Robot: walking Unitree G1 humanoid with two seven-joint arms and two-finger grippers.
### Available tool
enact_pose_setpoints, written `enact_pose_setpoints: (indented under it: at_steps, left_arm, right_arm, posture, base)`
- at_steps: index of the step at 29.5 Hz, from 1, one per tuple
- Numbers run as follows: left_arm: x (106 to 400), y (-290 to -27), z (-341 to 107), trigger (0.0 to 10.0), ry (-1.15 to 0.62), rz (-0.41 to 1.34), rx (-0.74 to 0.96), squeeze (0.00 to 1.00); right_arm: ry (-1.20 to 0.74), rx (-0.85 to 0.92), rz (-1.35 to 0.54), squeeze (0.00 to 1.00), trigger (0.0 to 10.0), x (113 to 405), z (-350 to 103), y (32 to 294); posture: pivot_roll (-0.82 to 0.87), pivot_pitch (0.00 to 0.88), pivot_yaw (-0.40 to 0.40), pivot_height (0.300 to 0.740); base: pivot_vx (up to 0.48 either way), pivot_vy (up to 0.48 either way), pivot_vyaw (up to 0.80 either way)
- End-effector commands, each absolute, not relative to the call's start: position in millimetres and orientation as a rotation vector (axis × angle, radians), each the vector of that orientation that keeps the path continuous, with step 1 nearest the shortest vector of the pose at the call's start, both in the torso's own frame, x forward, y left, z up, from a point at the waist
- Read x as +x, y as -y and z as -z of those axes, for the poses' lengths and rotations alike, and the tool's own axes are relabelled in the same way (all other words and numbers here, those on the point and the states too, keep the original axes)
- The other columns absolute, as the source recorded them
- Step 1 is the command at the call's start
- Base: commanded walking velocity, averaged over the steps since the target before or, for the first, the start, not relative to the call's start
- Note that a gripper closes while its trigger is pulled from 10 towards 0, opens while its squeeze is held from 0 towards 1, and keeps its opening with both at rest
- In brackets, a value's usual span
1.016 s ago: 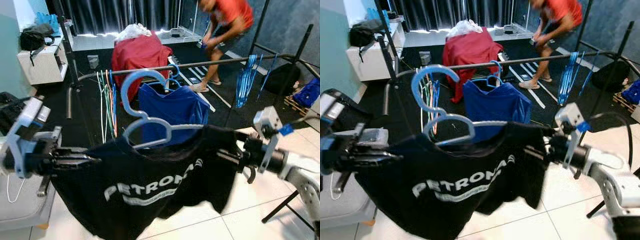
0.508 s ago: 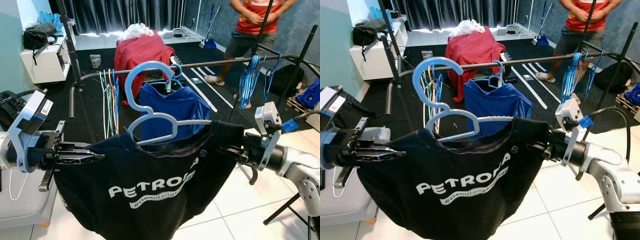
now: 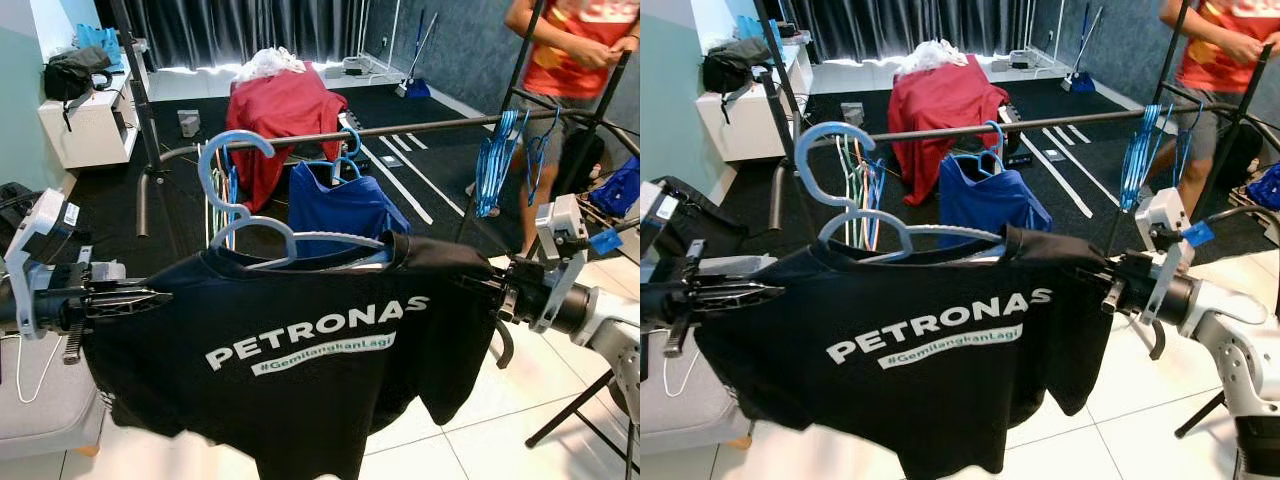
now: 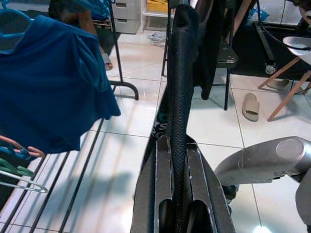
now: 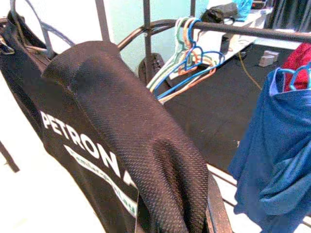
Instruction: Hang hanger
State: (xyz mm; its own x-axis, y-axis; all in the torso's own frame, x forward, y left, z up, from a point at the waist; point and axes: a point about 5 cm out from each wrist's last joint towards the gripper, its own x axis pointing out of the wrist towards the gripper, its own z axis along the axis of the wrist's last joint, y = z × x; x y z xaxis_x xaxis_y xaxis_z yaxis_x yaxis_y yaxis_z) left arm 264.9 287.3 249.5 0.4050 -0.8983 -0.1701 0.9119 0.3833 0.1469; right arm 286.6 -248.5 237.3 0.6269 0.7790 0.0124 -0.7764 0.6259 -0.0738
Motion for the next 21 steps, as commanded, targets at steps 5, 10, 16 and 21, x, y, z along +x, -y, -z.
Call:
enact_pose_setpoints:
  at_steps: [5,10,16,21]
  left_arm:
    - [263,-315,-265,10.0,-0.019,1.014,0.274,0.0]
    - [271,-309,-275,10.0,0.093,0.942,0.298,0.0]
    - [275,-292,-309,10.0,0.389,0.883,0.144,0.0]
    - [269,-291,-314,10.0,0.431,0.936,0.096,0.0]
  right_arm:
    - [0.098,-0.081,-0.735,0.0,0.0,293,-249,272]
    - [0.054,-0.11,-0.72,0.0,0.0,295,-238,263]
    - [-0.149,-0.067,-0.619,0.0,0.0,303,-189,226]
    - [-0.146,-0.049,-0.609,0.0,0.0,307,-185,214]
  posture:
    - [-0.04,0.0,-0.012,0.74]
    - [-0.04,0.0,-0.016,0.74]
    - [-0.05,0.0,-0.021,0.74]
    - [-0.05,0.0,-0.019,0.74]
  base:
    - [0.0,0.0,0.0]
    - [0.0,0.0,0.0]
    - [0.0,0.0,0.0]
    - [0.0,0.0,0.0]
